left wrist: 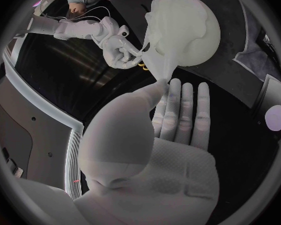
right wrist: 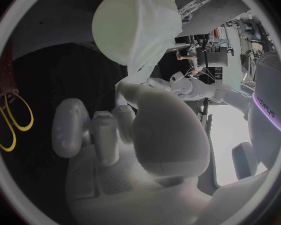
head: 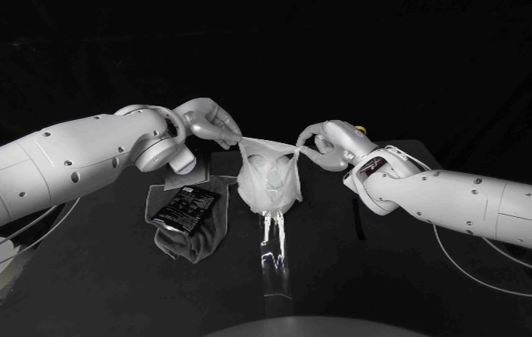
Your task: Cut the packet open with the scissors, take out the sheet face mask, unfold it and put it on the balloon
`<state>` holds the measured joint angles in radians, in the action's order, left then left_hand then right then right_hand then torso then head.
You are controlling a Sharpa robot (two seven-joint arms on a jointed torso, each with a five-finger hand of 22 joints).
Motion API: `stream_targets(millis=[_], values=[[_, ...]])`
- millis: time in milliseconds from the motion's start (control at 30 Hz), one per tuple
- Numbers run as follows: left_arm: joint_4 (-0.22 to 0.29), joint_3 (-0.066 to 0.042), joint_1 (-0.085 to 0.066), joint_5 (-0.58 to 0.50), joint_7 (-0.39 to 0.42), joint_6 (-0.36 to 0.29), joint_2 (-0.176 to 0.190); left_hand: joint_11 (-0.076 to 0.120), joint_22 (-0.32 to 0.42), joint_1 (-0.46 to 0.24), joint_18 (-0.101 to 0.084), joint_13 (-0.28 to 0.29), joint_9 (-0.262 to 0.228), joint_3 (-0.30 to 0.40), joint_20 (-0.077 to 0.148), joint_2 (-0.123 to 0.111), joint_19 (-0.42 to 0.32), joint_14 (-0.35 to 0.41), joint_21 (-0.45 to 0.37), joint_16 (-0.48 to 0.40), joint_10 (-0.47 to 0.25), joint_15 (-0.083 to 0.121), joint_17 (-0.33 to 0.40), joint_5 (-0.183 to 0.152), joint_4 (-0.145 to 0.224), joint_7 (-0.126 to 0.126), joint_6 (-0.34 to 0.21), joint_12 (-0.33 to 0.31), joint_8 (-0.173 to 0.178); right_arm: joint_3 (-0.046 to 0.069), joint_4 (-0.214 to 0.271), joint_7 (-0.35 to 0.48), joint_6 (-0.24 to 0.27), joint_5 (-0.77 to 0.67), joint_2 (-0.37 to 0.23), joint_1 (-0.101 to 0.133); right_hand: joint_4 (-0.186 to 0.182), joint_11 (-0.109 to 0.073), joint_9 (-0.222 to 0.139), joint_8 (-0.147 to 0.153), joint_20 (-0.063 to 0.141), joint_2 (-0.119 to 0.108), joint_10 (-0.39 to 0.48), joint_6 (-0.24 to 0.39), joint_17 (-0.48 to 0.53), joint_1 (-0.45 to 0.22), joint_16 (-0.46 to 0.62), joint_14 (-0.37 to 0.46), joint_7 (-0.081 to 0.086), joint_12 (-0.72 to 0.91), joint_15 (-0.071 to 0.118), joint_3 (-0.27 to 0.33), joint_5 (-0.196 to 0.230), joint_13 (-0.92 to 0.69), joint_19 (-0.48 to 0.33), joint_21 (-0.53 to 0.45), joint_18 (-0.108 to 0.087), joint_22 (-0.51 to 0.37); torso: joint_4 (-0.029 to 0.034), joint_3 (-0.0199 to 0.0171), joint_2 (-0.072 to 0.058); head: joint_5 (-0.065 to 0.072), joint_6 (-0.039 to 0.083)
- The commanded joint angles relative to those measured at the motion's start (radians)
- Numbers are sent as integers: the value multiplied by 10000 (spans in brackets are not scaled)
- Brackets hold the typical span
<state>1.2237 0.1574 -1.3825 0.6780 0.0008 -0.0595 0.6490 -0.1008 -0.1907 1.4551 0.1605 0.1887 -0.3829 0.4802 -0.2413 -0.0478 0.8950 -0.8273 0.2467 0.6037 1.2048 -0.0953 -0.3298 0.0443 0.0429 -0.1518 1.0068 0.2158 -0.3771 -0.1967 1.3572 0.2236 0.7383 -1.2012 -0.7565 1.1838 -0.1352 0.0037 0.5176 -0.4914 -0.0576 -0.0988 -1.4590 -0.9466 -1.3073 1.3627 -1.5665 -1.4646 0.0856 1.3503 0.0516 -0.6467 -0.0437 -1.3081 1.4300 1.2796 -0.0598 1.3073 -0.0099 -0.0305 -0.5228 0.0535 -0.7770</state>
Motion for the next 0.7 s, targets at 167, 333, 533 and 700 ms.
stream_targets(millis=[167,333,533,700], values=[[-81,-8,36,130,-144,-24,-149,46,-12,-22,66,9,-1091,25,50,88,-21,-39,65,63,52,41,9,34,40,-19,80,69,-26,8,-110,-169,-301,-11,124,9,-33,63,-3,-15,-15,-1,116,-35,-2474,76,43,-1007,5,-158,-27,99,-46,-725,-178,-275,-72,1734,-6,3,1,26,-16],[-106,-5,51,135,-163,25,-198,44,-22,-27,64,11,-1094,33,53,86,-25,-38,77,64,47,41,14,34,46,-21,77,69,-23,8,-170,-200,-470,70,186,9,56,147,-53,80,-67,-101,562,243,-2014,168,306,-826,103,-869,-90,274,-43,-213,-509,-904,-189,1556,-3,2,9,23,-30],[-168,-4,60,163,-249,-40,-242,43,-30,-30,63,13,-1097,40,55,88,-29,-37,85,63,43,41,18,35,51,-22,74,68,-22,8,-296,-433,-690,111,251,8,82,346,-218,376,-190,-116,1118,662,-1461,208,646,-562,332,-1584,-260,624,-42,272,-957,-1722,-324,1333,-4,3,23,11,-30],[-235,-4,64,213,-315,-156,-264,42,-39,-33,62,15,-1101,50,58,92,-32,-38,97,64,41,41,22,35,56,-23,74,68,-20,8,-378,-613,-840,119,282,7,95,516,-434,720,-314,-125,1593,922,-1198,276,813,-408,533,-2123,-410,817,-44,652,-1206,-2165,-390,1220,-5,4,17,0,-19]])
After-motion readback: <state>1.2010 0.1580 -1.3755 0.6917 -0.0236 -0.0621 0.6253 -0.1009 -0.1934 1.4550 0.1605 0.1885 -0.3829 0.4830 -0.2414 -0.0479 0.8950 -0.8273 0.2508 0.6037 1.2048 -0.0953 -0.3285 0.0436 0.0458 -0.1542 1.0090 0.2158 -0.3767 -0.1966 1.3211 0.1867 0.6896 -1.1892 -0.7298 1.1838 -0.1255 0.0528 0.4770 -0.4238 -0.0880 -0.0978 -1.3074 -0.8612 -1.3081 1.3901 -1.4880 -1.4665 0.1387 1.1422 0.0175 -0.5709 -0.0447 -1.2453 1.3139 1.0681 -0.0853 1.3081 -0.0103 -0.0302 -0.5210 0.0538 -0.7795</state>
